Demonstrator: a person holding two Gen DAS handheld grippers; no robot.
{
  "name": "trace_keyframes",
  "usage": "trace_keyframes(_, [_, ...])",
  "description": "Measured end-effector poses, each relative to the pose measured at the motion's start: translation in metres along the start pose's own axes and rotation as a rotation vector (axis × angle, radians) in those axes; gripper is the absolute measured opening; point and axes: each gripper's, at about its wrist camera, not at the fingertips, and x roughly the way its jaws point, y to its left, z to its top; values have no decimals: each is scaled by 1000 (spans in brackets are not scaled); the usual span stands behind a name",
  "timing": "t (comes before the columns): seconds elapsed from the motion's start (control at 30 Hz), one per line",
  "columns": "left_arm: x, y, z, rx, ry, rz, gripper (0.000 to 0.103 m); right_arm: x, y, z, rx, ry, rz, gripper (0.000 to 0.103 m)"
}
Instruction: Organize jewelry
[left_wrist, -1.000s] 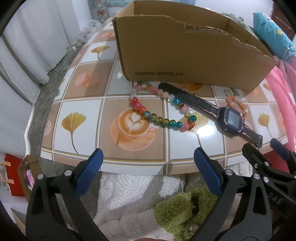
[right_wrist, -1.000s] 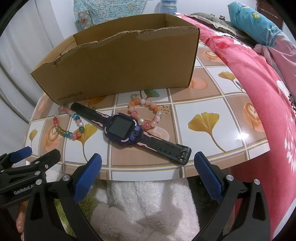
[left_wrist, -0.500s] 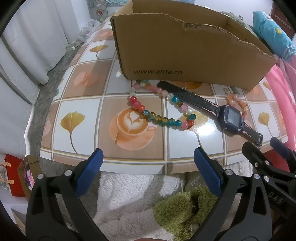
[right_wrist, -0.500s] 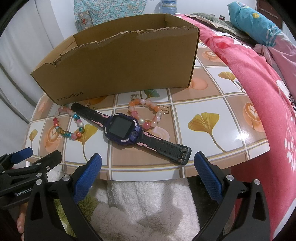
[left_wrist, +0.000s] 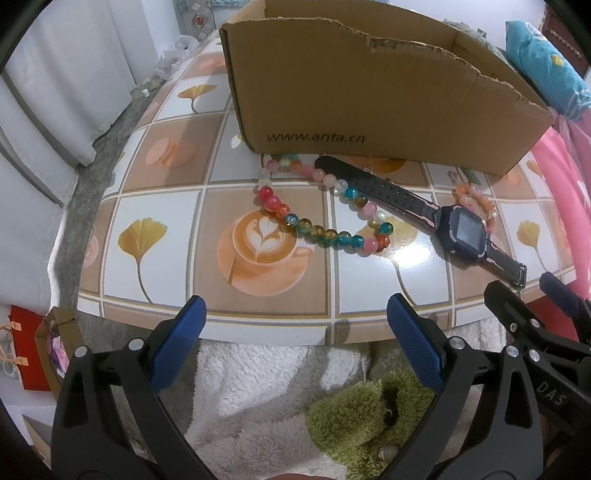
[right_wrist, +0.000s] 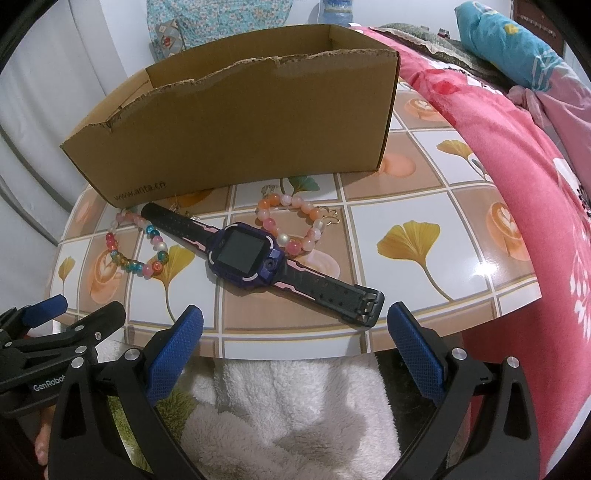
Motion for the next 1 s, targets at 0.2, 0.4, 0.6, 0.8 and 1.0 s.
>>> trace_keyframes(0.2, [2, 1, 1, 4, -3, 4, 95, 2, 0, -2, 3, 4, 3, 98])
trace_keyframes(0.4, [-8, 8, 1, -8, -46, -7, 95, 4, 3, -2, 4, 12, -5, 98])
trace_keyframes(0.6, [-19, 21, -4, -56, -69, -100, 95, -2, 9, 0, 0, -12, -27, 97])
trace_keyframes(0.8, [-36, 28, -9, -54, -118, -114, 95, 0, 5, 3, 19, -19, -32, 97])
trace_keyframes(1.0, [-40, 53, 5, -139, -147, -313, 95, -4, 13, 20, 7, -65, -16, 97])
